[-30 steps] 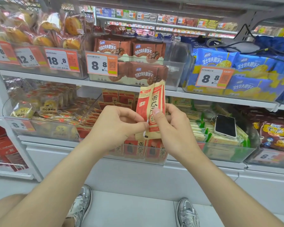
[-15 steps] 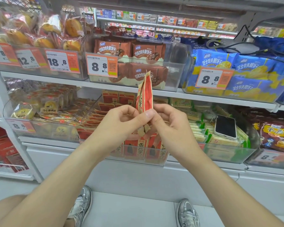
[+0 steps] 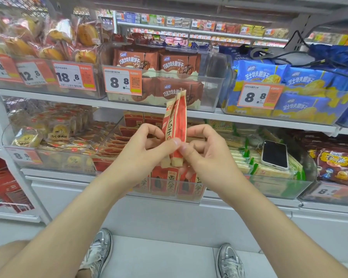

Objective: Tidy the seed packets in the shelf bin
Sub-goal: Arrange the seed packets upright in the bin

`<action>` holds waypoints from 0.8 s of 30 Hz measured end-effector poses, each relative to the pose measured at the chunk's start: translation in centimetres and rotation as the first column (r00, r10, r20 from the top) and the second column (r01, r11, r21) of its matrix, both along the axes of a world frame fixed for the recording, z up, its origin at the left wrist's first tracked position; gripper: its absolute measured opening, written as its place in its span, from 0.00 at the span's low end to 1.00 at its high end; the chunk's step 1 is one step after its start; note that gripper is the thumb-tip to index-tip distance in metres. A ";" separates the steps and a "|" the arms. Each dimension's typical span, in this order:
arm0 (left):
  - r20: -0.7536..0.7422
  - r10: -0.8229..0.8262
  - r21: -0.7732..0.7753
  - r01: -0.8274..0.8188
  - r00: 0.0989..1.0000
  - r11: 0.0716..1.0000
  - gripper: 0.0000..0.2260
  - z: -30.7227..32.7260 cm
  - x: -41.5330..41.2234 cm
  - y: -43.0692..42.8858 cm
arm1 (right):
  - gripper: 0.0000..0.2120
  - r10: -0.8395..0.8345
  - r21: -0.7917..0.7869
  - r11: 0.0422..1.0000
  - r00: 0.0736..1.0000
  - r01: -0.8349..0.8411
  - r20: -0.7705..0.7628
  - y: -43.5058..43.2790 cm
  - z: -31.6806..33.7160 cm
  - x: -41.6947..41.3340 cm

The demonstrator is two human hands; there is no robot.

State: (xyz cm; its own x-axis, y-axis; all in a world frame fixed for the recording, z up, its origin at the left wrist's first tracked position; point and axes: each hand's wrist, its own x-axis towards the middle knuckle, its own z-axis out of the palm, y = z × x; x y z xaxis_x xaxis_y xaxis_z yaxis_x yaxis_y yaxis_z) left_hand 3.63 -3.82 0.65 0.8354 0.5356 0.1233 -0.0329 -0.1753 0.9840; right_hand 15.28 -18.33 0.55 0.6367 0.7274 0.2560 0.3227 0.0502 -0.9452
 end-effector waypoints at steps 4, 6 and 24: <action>0.020 0.036 -0.044 -0.035 0.999 0.998 0.25 0.1 0.2 -1.1 | 0.14 0.256 -0.141 0.956 0.966 -0.256 -0.020 -0.3 0.0 -1.0; 0.007 -0.011 -0.066 0.012 1.000 0.998 0.19 0.3 0.1 -1.5 | 0.15 0.331 -0.196 0.923 0.943 -0.331 -0.038 -0.3 0.0 -1.3; -0.045 -0.003 0.251 0.014 0.999 0.968 0.16 -0.1 0.1 -1.5 | 0.20 -0.330 0.129 0.930 0.936 0.345 -0.125 0.1 0.2 1.2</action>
State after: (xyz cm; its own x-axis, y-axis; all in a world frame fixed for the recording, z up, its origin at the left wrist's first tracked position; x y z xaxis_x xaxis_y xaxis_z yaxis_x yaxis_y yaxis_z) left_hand 3.70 -5.36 0.51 0.8475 0.4851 0.2156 0.0071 -0.4165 0.9091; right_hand 16.46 -18.23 0.77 0.8656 0.4244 0.2660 0.2498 0.0946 -0.9637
